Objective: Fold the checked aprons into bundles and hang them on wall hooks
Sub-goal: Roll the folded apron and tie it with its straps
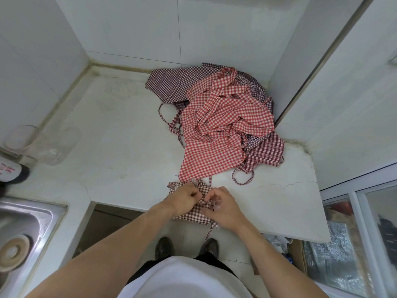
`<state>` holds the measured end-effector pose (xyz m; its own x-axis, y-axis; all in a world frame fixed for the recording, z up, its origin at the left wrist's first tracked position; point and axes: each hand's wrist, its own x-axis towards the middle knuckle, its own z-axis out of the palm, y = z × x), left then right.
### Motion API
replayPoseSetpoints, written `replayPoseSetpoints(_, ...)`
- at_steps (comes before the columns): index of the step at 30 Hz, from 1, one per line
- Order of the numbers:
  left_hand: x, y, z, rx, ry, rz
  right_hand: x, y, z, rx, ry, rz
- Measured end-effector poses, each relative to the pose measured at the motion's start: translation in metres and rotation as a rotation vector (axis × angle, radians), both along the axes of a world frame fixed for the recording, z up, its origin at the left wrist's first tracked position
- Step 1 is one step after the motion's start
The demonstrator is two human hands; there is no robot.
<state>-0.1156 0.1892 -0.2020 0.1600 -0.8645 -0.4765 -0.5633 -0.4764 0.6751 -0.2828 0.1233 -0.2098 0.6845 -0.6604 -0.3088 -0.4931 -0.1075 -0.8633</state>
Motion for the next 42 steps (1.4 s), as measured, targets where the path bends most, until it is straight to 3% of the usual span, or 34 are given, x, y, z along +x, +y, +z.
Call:
replayPoseSetpoints(4,0.003,-0.01,0.008,0.058,0.145,0.074,0.008,0.007,-0.008,-0.301,0.047,-0.04)
replayPoseSetpoints(6,0.004,-0.008,0.01,0.037,0.163,0.074,0.01,0.006,-0.009,-0.353,0.075,-0.035)
replayPoseSetpoints(11,0.012,0.007,-0.001,-0.189,0.046,0.054,0.002,-0.004,-0.001,-0.226,0.101,0.073)
replayPoseSetpoints(18,0.005,0.007,-0.007,-0.361,-0.191,0.052,-0.005,-0.012,0.002,-0.2,0.214,-0.024)
replayPoseSetpoints(24,0.02,0.027,-0.015,-0.366,-0.241,0.029,-0.011,-0.015,0.003,-0.102,0.264,0.0)
replayPoseSetpoints(35,0.031,0.034,-0.026,-0.359,-0.288,0.015,-0.019,-0.025,-0.006,-0.059,0.352,-0.198)
replayPoseSetpoints(39,0.03,0.035,-0.028,-0.344,-0.304,0.008,-0.009,-0.023,-0.003,-0.003,0.242,-0.339)
replayPoseSetpoints(42,0.033,0.034,-0.029,-0.29,-0.294,-0.018,0.007,-0.016,0.017,0.127,-0.045,-0.308)
